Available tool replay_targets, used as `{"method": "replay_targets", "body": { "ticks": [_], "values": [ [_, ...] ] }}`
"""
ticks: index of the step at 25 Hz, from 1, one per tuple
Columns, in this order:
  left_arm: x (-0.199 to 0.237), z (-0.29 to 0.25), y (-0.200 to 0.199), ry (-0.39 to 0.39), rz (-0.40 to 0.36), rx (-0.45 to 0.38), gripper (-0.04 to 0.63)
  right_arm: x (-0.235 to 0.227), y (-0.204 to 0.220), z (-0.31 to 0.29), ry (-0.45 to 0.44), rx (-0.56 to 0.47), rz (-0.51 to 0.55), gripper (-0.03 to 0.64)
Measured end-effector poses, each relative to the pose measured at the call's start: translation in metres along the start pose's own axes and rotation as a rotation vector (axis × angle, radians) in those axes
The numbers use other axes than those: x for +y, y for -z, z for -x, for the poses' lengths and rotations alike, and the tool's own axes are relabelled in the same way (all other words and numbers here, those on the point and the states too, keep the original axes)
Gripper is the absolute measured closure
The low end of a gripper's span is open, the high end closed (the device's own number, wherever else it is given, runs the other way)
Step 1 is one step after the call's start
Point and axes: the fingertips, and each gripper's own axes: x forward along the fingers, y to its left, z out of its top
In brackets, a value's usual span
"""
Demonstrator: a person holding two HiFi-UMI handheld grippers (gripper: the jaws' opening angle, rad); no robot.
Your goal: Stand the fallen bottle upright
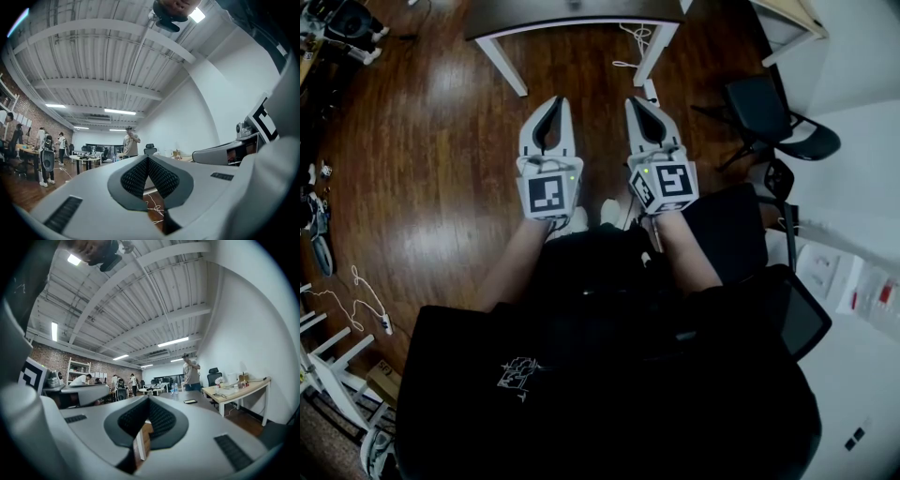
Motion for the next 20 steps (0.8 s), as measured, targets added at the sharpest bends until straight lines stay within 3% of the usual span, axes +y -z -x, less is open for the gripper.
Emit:
{"method": "replay_targets", "body": {
  "ticks": [20],
  "values": [
    [0.0020,-0.0031,-0.0042,-0.001,-0.005,-0.012,0.603,0.0009,-0.0055,-0.0034,-0.007,-0.010,0.013,0.594]
  ]
}}
